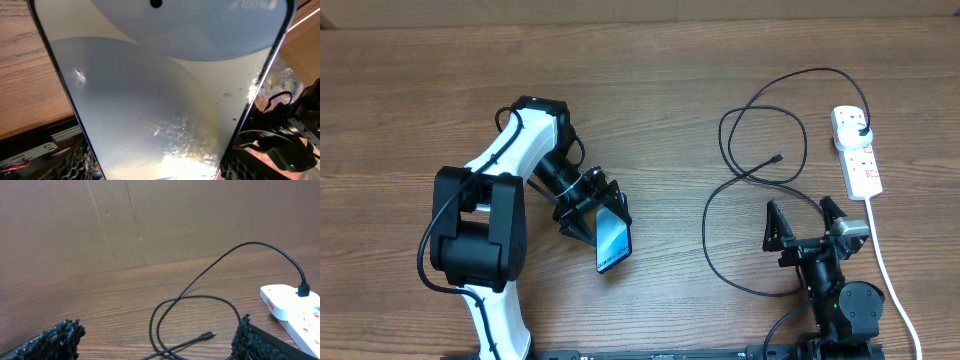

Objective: Plug charger to phone and switch on socket
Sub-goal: 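Lift the phone upright with the left gripper, then move the right gripper toward the phone held by the left gripper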

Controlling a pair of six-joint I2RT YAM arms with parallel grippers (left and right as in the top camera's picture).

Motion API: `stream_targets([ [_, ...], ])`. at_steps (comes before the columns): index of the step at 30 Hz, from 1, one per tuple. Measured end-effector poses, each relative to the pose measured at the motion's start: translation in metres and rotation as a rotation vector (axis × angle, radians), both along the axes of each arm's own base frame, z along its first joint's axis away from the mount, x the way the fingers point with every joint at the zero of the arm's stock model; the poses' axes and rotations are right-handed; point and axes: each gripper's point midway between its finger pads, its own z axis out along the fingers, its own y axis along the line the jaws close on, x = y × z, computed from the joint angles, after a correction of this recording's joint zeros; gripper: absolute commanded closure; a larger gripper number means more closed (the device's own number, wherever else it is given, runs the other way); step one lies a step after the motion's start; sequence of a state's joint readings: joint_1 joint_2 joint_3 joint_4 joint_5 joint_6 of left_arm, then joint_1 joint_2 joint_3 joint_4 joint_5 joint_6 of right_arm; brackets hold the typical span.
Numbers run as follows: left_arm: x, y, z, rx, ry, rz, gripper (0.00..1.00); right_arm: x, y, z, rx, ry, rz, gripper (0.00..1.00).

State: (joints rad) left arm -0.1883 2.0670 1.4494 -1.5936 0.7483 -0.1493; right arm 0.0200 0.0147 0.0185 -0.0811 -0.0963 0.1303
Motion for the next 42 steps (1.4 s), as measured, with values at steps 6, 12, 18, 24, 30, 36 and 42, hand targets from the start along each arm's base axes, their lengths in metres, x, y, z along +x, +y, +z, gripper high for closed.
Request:
stream_targets([
  [6, 0.000, -0.001, 0.000, -0.003, -0.001, 0.002, 0.50, 0.000, 0.000, 0.000, 0.000, -0.001, 0.000, 0.00],
  [12, 0.010, -0.009, 0.000, -0.052, -0.036, 0.031, 0.49, 0.000, 0.002, 0.004, 0.002, -0.017, 0.010, 0.00],
  [18, 0.018, -0.016, 0.002, -0.103, -0.062, 0.062, 0.49, -0.005, 0.024, 0.004, 0.098, 0.004, 0.141, 0.00],
  [24, 0.025, -0.019, 0.007, -0.150, -0.070, 0.106, 0.49, -0.020, 0.061, 0.005, 0.433, 0.123, 0.362, 0.00],
  [30, 0.034, -0.022, 0.010, -0.194, -0.088, 0.142, 0.49, -0.031, 0.077, 0.013, 0.623, 0.196, 0.474, 0.00],
  [36, 0.040, -0.028, 0.015, -0.243, -0.106, 0.167, 0.49, -0.036, 0.080, 0.040, 0.662, 0.113, 0.531, 0.00],
  [42, 0.044, -0.032, 0.018, -0.277, -0.114, 0.185, 0.50, -0.031, 0.079, 0.015, 0.736, 0.257, 0.479, 0.00],
])
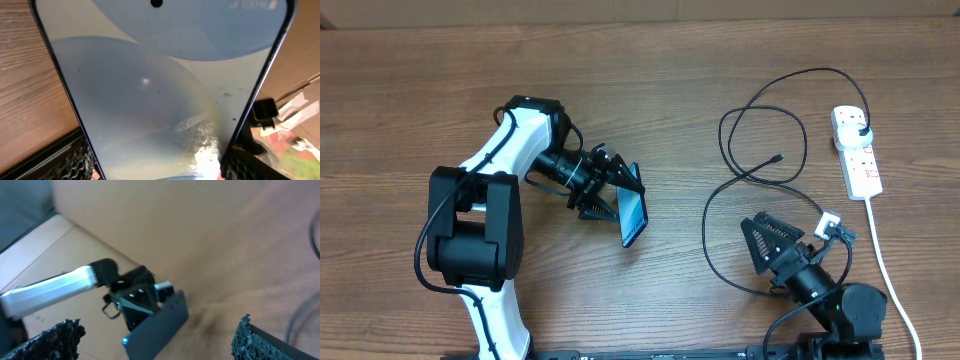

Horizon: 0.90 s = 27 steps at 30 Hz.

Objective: Plug charger to phone and switch on socket
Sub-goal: 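Move the right gripper toward the phone held by the left gripper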

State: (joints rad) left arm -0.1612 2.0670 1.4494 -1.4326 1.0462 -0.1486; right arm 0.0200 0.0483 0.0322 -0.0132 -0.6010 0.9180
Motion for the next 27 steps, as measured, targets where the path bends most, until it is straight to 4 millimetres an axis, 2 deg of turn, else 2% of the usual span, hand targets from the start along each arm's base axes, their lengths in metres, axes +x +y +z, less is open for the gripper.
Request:
stream_targets([
  [8, 0.006, -0.005, 0.005, -0.049, -0.014, 0.023, 0.51, 0.005, -0.002, -0.025, -0.033, 0.339, -0.012, 0.01],
  [15, 0.011, -0.012, 0.016, -0.121, -0.006, 0.060, 0.50, -0.004, -0.009, -0.039, -0.097, 0.688, -0.038, 0.00],
  [20, 0.018, -0.015, 0.019, -0.153, -0.027, 0.080, 0.50, -0.004, -0.011, -0.029, -0.135, 0.744, -0.035, 0.00],
  [27, 0.043, -0.017, 0.014, -0.158, -0.068, 0.139, 0.50, -0.005, -0.011, -0.030, -0.158, 0.734, -0.024, 0.00],
])
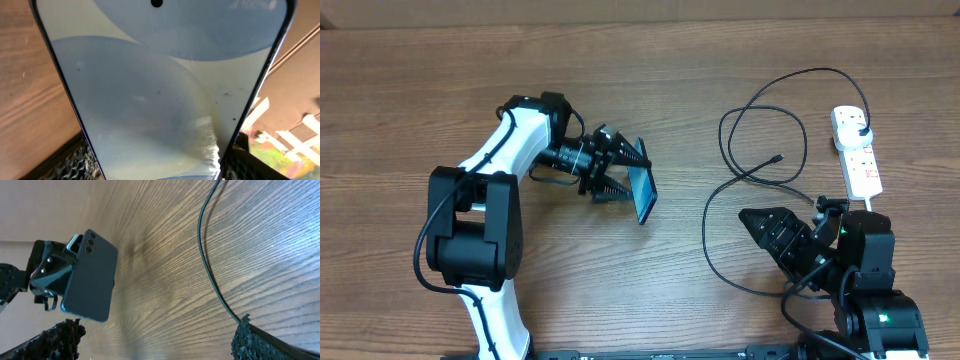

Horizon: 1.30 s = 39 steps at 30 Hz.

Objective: Plug charger to phone and switch on socket
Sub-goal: 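Move the right gripper toward the phone held by the left gripper, then grasp the phone's bottom end with the right gripper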

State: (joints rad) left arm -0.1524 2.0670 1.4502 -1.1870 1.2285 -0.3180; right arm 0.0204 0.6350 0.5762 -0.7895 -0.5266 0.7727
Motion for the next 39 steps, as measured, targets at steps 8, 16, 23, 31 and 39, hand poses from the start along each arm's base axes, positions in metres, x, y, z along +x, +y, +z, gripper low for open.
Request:
stream_targets([
  [8, 0.010, -0.002, 0.003, -0.017, 0.033, 0.043, 0.51, 0.008, -0.004, -0.005, -0.031, 0.004, -0.014, 0.00],
  [16, 0.015, -0.003, 0.012, -0.069, 0.070, 0.072, 0.52, 0.027, 0.031, -0.008, -0.135, -0.104, 0.160, 0.00],
  [23, 0.021, 0.005, 0.014, -0.072, 0.117, 0.113, 0.51, 0.021, 0.080, 0.010, -0.191, -0.276, 0.312, 0.00],
  [31, 0.024, 0.009, 0.015, -0.067, 0.156, 0.138, 0.50, 0.015, 0.128, 0.022, -0.255, -0.432, 0.386, 0.01],
  [39, 0.024, 0.009, 0.015, -0.067, 0.161, 0.139, 0.50, 0.038, 0.156, -0.001, -0.320, -0.441, 0.371, 0.00],
])
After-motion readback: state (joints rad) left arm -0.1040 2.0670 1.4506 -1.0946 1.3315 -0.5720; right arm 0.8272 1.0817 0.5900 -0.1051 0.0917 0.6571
